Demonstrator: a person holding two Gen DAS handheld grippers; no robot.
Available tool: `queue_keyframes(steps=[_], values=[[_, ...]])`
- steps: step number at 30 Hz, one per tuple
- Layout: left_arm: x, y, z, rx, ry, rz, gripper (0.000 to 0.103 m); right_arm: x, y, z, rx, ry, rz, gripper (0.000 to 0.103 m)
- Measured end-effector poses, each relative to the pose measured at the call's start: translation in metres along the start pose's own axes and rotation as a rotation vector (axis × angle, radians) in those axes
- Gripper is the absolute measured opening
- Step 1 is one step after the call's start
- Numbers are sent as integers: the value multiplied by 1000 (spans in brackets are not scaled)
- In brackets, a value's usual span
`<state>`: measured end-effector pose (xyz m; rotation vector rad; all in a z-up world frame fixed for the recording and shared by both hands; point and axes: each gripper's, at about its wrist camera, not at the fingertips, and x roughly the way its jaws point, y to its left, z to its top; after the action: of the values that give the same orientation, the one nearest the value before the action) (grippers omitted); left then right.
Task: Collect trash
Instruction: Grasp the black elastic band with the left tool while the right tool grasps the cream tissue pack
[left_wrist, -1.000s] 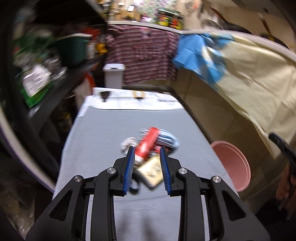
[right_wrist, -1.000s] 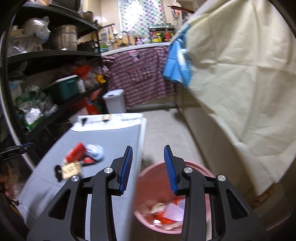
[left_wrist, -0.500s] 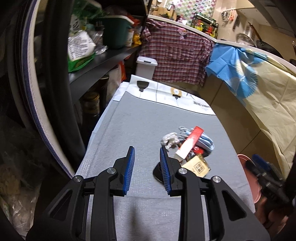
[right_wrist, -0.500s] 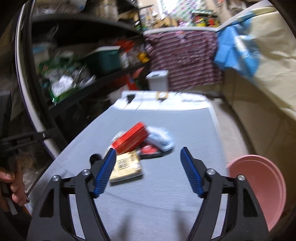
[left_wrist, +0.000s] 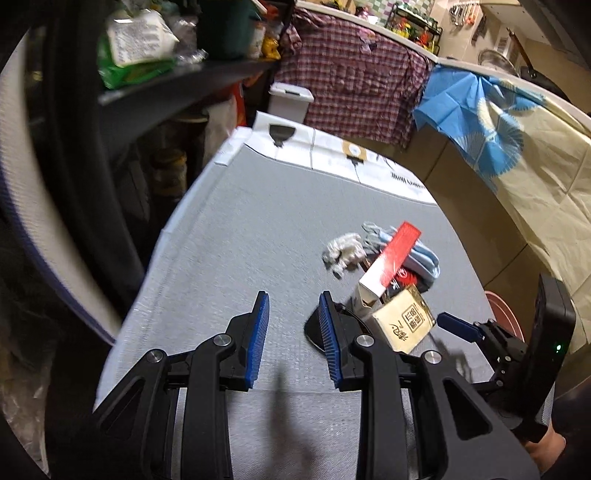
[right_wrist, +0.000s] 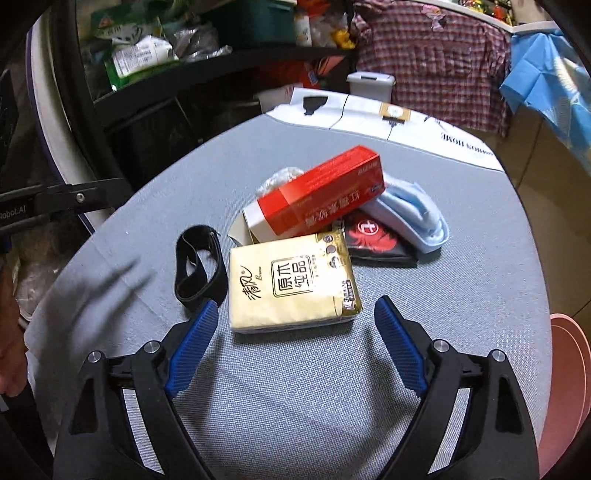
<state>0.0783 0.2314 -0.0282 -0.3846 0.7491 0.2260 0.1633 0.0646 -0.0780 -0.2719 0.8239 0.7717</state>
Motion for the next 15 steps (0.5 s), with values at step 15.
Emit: queue_keyframes(steps=[15], values=[[43,-33,-23,67,156,-35,27,-2,-18,0,75,9,-36,71]])
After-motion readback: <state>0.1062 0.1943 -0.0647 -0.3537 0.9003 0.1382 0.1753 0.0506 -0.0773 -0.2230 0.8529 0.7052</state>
